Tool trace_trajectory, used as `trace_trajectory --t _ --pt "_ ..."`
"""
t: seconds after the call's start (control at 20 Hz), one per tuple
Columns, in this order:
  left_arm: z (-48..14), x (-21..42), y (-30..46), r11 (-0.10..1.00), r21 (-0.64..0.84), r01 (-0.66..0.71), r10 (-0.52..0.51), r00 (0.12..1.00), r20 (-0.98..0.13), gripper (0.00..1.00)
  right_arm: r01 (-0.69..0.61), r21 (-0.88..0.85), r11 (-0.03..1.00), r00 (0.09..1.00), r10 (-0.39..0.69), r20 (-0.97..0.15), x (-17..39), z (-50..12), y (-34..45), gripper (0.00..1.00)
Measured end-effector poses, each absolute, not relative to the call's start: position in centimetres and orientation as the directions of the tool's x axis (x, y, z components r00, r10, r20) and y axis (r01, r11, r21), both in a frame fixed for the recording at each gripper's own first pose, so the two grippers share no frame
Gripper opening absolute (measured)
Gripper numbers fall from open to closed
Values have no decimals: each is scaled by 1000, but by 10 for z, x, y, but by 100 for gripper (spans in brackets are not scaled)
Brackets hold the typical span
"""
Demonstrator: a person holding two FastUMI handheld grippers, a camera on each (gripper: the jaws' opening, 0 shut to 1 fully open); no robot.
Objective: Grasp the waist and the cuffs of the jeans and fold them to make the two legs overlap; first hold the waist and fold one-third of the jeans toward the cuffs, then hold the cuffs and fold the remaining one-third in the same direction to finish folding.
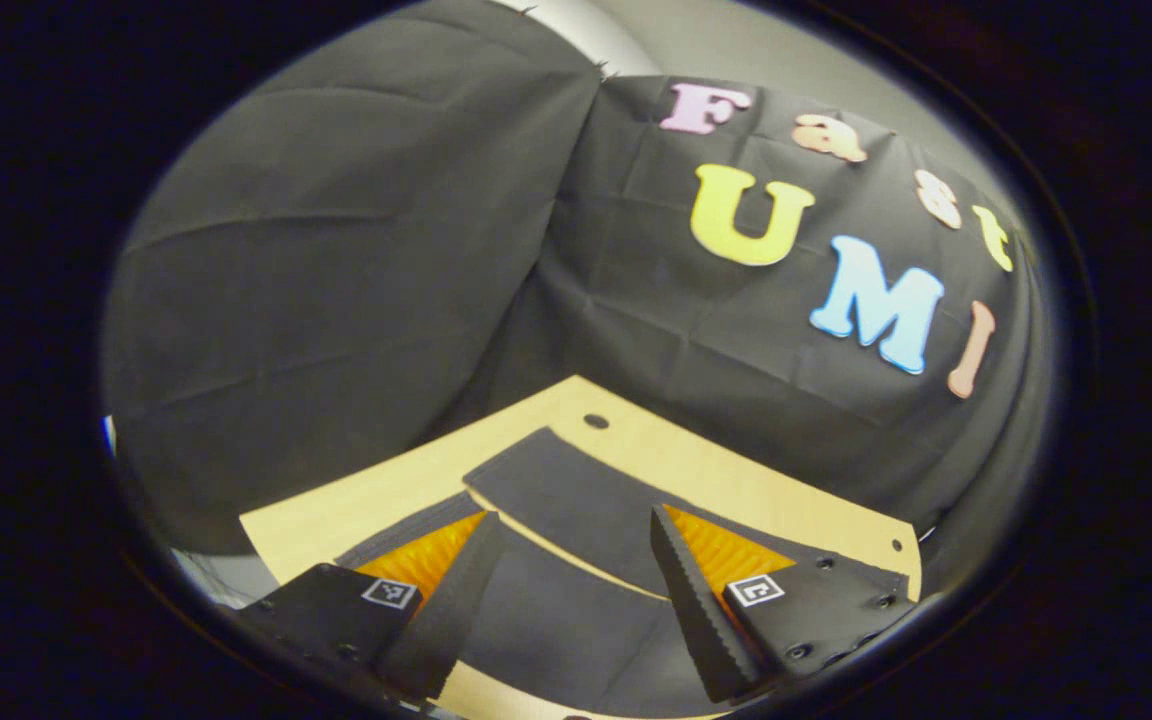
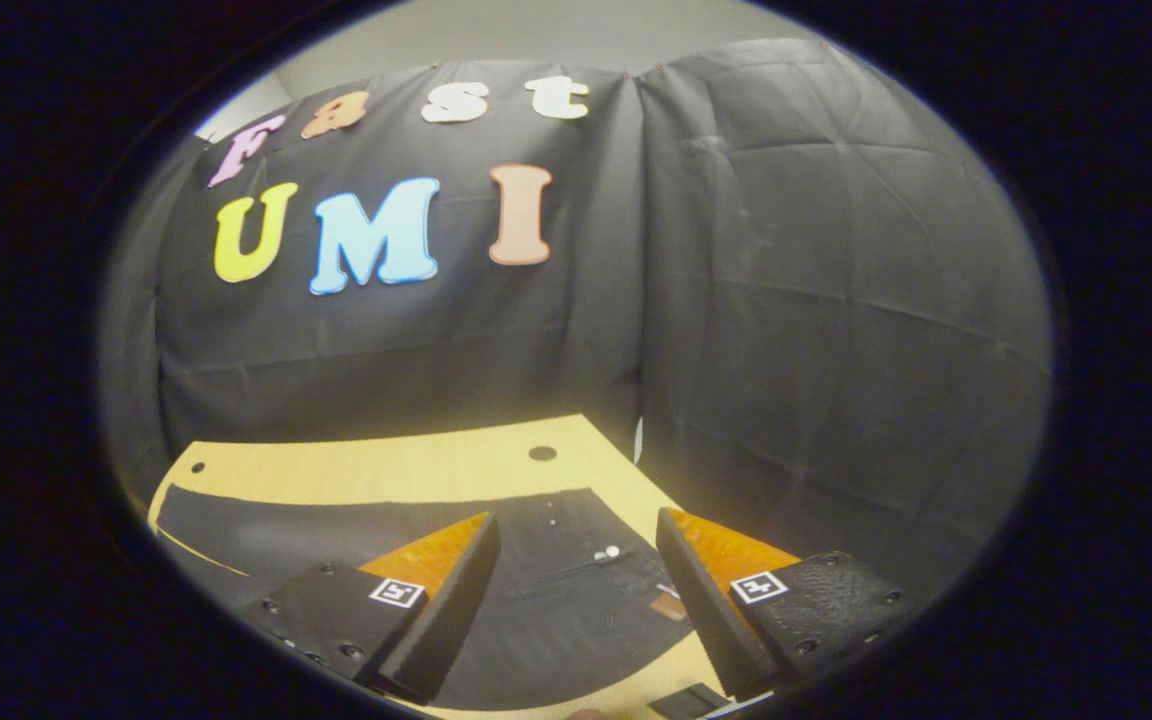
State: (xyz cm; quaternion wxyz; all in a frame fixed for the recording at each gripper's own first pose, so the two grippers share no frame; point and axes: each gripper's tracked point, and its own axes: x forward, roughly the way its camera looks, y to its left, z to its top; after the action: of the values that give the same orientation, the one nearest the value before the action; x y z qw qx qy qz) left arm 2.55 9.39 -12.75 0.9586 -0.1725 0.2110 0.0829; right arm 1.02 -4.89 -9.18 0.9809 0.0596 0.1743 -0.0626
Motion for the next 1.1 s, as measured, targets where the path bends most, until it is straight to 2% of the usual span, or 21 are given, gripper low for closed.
trace_trajectory --t 0.05,0.2,0.4,0.5,0.55,0.6,0.7,0.85,1.0,1.05,1.1 --pt "-144 27 107 912 -310 -269 94 873 -479 96 143 100 985 915 -92 -394 11 -104 -49 94" --pt "-178 22 135 840 -380 -389 103 800 -591 97 146 166 975 844 -36 -535 6 -143 -43 95" --pt "-221 0 175 730 -418 -541 117 701 -703 97 219 311 925 721 61 -690 -2 -188 -34 95" --pt "-245 -10 191 676 -425 -602 100 646 -756 97 282 394 875 675 111 -729 -4 -201 -34 95" --pt "-260 -12 198 647 -432 -628 86 623 -777 94 312 423 851 656 129 -743 -5 -206 -35 95" --pt "-272 -17 202 616 -434 -658 71 595 -801 98 338 437 833 637 140 -758 -7 -217 -35 95" --pt "-292 -24 211 558 -440 -704 42 554 -831 94 374 434 820 587 153 -795 -11 -236 -38 95" --pt "-320 -29 216 489 -448 -748 -5 512 -859 98 435 451 779 527 186 -829 -12 -249 -35 95" --pt "-333 -29 218 445 -451 -774 -23 493 -870 98 506 452 734 493 184 -850 -15 -260 -44 95" --pt "-337 -27 218 434 -451 -780 -24 490 -871 94 530 447 721 480 180 -859 -16 -262 -48 95" --pt "-340 -25 217 424 -454 -784 -30 489 -872 98 553 445 705 470 177 -865 -17 -263 -53 96"
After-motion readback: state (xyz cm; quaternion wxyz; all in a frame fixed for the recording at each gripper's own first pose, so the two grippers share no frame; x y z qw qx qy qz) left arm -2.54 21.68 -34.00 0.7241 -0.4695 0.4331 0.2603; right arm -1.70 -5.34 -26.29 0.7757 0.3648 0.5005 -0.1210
